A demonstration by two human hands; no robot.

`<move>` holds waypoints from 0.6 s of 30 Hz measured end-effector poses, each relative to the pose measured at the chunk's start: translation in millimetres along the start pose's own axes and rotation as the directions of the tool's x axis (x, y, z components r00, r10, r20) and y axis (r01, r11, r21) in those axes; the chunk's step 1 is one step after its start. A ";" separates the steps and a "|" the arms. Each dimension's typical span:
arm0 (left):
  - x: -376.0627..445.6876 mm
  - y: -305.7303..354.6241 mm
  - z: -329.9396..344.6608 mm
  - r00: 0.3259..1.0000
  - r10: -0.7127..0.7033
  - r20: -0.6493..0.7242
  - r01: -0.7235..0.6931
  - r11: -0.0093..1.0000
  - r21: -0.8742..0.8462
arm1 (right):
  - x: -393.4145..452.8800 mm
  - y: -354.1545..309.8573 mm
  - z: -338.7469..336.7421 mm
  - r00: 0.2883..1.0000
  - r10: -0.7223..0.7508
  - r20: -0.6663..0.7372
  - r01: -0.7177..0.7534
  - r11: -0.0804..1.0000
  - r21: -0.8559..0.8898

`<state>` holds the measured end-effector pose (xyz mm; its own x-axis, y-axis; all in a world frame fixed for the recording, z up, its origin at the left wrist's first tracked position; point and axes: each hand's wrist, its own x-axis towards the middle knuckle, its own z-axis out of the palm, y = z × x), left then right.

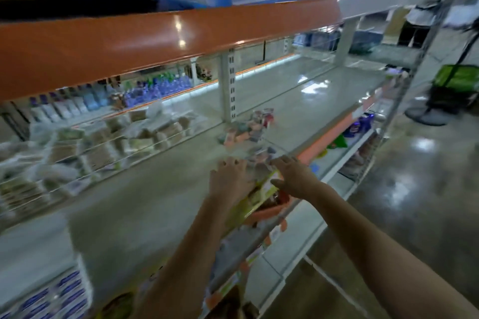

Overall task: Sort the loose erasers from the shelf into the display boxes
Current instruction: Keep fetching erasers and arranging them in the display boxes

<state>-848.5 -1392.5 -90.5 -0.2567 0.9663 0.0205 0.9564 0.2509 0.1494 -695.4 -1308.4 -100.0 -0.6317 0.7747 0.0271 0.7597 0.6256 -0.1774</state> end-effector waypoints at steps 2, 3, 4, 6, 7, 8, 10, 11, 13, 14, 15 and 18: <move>22.7 13.3 8.2 1.000 -0.018 -0.005 0.018 0.998 -0.060 | 11.4 24.5 1.0 1.000 0.023 -0.005 -0.023 0.999 0.049; 33.9 17.9 11.1 0.999 -0.031 -0.018 0.029 0.995 -0.092 | 18.4 35.1 1.8 1.000 0.031 -0.005 -0.031 0.997 0.068; 44.9 21.4 13.0 0.999 -0.041 -0.033 0.037 0.993 -0.113 | 26.0 44.9 2.5 0.999 0.035 -0.003 -0.035 0.996 0.081; 68.9 24.3 15.8 0.997 -0.047 -0.060 0.039 0.990 -0.134 | 43.8 63.7 3.6 0.999 0.041 0.002 -0.041 0.993 0.108; 81.5 23.5 16.2 0.996 -0.051 -0.068 0.040 0.988 -0.150 | 53.8 72.8 3.7 0.999 0.042 0.000 -0.041 0.991 0.127; 93.8 21.9 16.2 0.996 -0.057 -0.074 0.044 0.985 -0.166 | 64.4 81.5 3.5 0.999 0.041 -0.003 -0.040 0.989 0.143; 119.8 16.2 21.0 0.994 -0.089 -0.065 0.074 0.975 -0.208 | 88.3 98.2 3.0 1.000 0.017 -0.010 -0.015 0.989 0.147; 131.5 13.8 24.5 0.993 -0.105 -0.045 0.094 0.975 -0.200 | 101.5 105.3 2.7 1.000 -0.001 -0.010 0.003 0.989 0.145; 152.5 10.2 29.9 0.987 -0.158 0.005 0.157 0.980 -0.123 | 129.4 114.8 0.0 1.000 -0.012 -0.012 0.014 0.986 0.169; 160.9 9.0 30.7 0.977 -0.213 0.006 0.212 0.970 -0.116 | 143.2 117.8 -2.1 1.000 -0.013 -0.013 0.015 0.983 0.183; 167.6 8.2 31.1 0.963 -0.269 0.004 0.268 0.957 -0.111 | 156.6 120.1 -3.5 1.000 -0.016 -0.013 0.018 0.981 0.192; 177.7 4.1 34.5 0.956 -0.282 -0.082 0.284 0.959 0.018 | 195.1 126.6 -5.7 0.999 -0.027 -0.045 0.035 0.980 0.198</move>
<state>-885.4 -1217.8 -120.3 -0.5262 0.8483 0.0589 0.8465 0.5160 0.1313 -721.6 -1077.6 -111.5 -0.6442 0.7610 0.0765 0.6912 0.6221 -0.3677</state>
